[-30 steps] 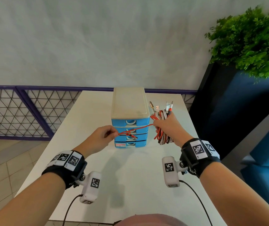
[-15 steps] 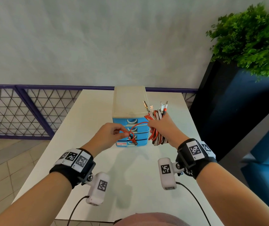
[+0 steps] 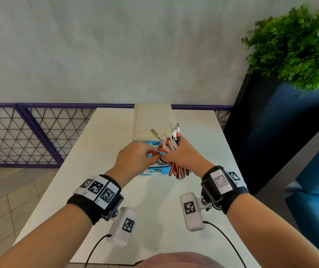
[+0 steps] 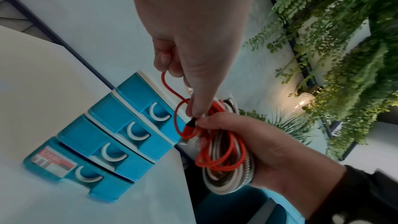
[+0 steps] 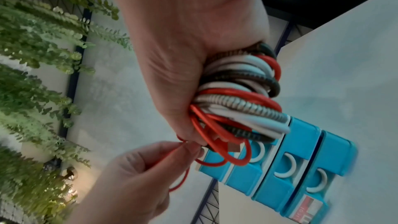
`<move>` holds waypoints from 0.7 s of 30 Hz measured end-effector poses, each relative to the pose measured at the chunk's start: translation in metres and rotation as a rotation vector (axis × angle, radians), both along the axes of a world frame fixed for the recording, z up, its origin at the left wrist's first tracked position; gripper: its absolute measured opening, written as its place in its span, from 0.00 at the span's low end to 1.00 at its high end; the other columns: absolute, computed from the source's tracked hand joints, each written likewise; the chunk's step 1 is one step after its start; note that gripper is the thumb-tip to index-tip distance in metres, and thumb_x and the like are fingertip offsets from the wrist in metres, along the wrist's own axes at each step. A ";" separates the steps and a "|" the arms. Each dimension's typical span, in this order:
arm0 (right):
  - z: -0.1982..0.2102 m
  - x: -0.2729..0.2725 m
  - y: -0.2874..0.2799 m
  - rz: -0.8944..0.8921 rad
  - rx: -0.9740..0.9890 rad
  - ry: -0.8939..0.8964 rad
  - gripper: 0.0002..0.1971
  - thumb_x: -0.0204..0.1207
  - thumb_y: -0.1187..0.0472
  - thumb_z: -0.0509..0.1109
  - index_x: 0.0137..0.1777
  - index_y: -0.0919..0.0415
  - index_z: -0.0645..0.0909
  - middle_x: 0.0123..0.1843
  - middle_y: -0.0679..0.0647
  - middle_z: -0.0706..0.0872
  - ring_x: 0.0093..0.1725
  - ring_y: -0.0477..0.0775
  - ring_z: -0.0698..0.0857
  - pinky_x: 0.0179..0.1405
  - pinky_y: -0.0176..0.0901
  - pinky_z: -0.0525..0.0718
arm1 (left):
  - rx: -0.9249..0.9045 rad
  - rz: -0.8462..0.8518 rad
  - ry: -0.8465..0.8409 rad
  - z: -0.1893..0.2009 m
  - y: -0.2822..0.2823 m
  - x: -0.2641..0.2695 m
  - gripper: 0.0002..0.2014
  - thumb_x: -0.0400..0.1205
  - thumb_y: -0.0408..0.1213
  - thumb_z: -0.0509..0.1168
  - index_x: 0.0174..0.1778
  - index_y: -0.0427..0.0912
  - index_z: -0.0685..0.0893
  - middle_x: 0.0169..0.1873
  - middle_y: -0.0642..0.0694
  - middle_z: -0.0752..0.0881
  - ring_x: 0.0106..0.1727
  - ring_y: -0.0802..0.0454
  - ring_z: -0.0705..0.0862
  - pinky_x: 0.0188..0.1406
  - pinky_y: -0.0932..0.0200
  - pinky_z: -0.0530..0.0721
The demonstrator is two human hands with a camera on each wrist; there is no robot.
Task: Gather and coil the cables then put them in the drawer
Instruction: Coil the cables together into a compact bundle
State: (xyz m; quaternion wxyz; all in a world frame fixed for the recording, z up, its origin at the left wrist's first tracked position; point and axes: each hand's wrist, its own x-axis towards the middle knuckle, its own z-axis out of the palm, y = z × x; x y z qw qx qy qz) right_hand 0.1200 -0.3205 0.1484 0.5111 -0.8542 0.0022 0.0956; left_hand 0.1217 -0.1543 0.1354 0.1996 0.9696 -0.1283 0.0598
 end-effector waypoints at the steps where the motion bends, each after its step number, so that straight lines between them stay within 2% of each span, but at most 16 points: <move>1: -0.002 0.000 0.002 0.001 -0.017 0.003 0.18 0.66 0.62 0.78 0.52 0.51 0.75 0.43 0.53 0.87 0.42 0.53 0.89 0.48 0.49 0.90 | 0.020 -0.013 -0.013 0.002 -0.002 -0.001 0.10 0.78 0.55 0.66 0.45 0.56 0.89 0.26 0.52 0.79 0.31 0.53 0.77 0.23 0.60 0.65; 3: -0.004 -0.001 0.002 -0.007 0.008 0.020 0.17 0.67 0.64 0.77 0.51 0.51 0.74 0.44 0.54 0.87 0.40 0.53 0.89 0.46 0.48 0.90 | -0.007 -0.042 -0.009 0.001 -0.002 0.001 0.09 0.78 0.53 0.67 0.46 0.56 0.90 0.31 0.53 0.84 0.36 0.54 0.82 0.27 0.58 0.74; 5: -0.004 -0.002 -0.001 -0.016 0.046 0.029 0.17 0.69 0.66 0.76 0.52 0.52 0.73 0.43 0.53 0.86 0.38 0.51 0.88 0.43 0.44 0.90 | -0.171 -0.059 0.059 -0.001 0.001 0.004 0.08 0.77 0.49 0.69 0.45 0.52 0.90 0.35 0.54 0.87 0.39 0.60 0.84 0.36 0.57 0.83; 7: -0.003 -0.003 -0.006 -0.026 0.064 0.028 0.18 0.70 0.65 0.76 0.54 0.53 0.73 0.43 0.51 0.85 0.38 0.50 0.87 0.41 0.41 0.88 | -0.379 -0.063 0.128 0.000 0.004 0.005 0.05 0.78 0.43 0.70 0.41 0.47 0.90 0.28 0.53 0.83 0.31 0.65 0.79 0.33 0.68 0.77; 8: -0.003 -0.003 -0.008 -0.032 0.070 0.029 0.17 0.71 0.65 0.76 0.53 0.53 0.72 0.42 0.50 0.84 0.37 0.49 0.86 0.39 0.39 0.87 | -0.483 -0.060 0.167 0.001 0.006 0.005 0.05 0.78 0.40 0.69 0.39 0.47 0.88 0.27 0.50 0.82 0.30 0.64 0.76 0.33 0.68 0.74; 10: -0.005 -0.003 -0.013 -0.042 0.081 0.038 0.14 0.72 0.66 0.73 0.50 0.52 0.72 0.41 0.51 0.84 0.34 0.47 0.85 0.35 0.37 0.86 | -0.669 -0.032 0.264 0.007 0.012 0.004 0.08 0.80 0.36 0.65 0.35 0.47 0.85 0.33 0.45 0.83 0.37 0.59 0.78 0.40 0.62 0.74; 12: -0.007 -0.002 -0.017 -0.058 0.074 0.047 0.14 0.72 0.67 0.72 0.47 0.51 0.72 0.42 0.53 0.85 0.36 0.49 0.86 0.40 0.42 0.89 | -0.749 -0.015 0.344 0.011 0.023 0.002 0.10 0.78 0.36 0.60 0.32 0.45 0.83 0.35 0.46 0.83 0.41 0.55 0.80 0.44 0.60 0.76; 13: -0.007 -0.001 -0.020 -0.066 0.077 0.051 0.14 0.72 0.68 0.72 0.47 0.51 0.72 0.43 0.54 0.85 0.38 0.50 0.86 0.42 0.43 0.89 | -0.732 -0.028 0.363 0.011 0.030 0.004 0.11 0.75 0.38 0.59 0.29 0.45 0.83 0.35 0.45 0.84 0.42 0.53 0.82 0.48 0.56 0.77; 14: -0.007 -0.001 -0.021 -0.066 0.085 0.059 0.14 0.72 0.68 0.72 0.47 0.50 0.72 0.43 0.54 0.86 0.38 0.50 0.86 0.42 0.42 0.88 | -0.639 -0.037 0.376 0.010 0.036 0.005 0.12 0.73 0.40 0.58 0.27 0.45 0.83 0.36 0.45 0.86 0.45 0.50 0.84 0.52 0.51 0.79; 16: -0.004 -0.002 -0.023 -0.035 0.090 0.073 0.14 0.72 0.67 0.73 0.48 0.50 0.72 0.42 0.53 0.86 0.37 0.48 0.86 0.37 0.37 0.86 | -0.362 -0.042 0.353 0.004 0.044 0.007 0.14 0.77 0.45 0.60 0.29 0.45 0.86 0.41 0.46 0.86 0.49 0.48 0.84 0.54 0.48 0.80; 17: -0.002 -0.003 -0.022 -0.012 0.084 0.075 0.14 0.73 0.66 0.74 0.49 0.51 0.73 0.42 0.53 0.86 0.36 0.47 0.86 0.35 0.34 0.85 | -0.268 -0.047 0.294 -0.001 0.045 0.009 0.13 0.80 0.46 0.62 0.34 0.46 0.87 0.42 0.48 0.86 0.50 0.50 0.83 0.52 0.53 0.80; 19: 0.000 -0.004 -0.018 0.028 0.083 0.078 0.14 0.73 0.66 0.75 0.52 0.52 0.74 0.41 0.51 0.86 0.33 0.43 0.86 0.29 0.29 0.82 | -0.258 -0.102 0.213 -0.006 0.037 0.007 0.10 0.82 0.48 0.64 0.47 0.47 0.87 0.47 0.53 0.85 0.51 0.59 0.82 0.47 0.68 0.77; 20: 0.000 -0.005 -0.015 0.041 0.089 0.076 0.15 0.73 0.66 0.75 0.53 0.53 0.74 0.40 0.50 0.86 0.32 0.42 0.86 0.27 0.27 0.81 | -0.287 -0.137 0.221 -0.006 0.030 0.005 0.11 0.81 0.50 0.64 0.51 0.48 0.86 0.48 0.56 0.85 0.52 0.63 0.82 0.47 0.71 0.75; 21: 0.000 -0.005 -0.012 0.052 0.092 0.069 0.16 0.72 0.65 0.76 0.55 0.55 0.75 0.40 0.50 0.85 0.32 0.41 0.86 0.27 0.27 0.80 | -0.326 -0.174 0.247 -0.007 0.023 0.003 0.11 0.81 0.50 0.64 0.53 0.49 0.86 0.48 0.57 0.86 0.51 0.65 0.83 0.49 0.71 0.76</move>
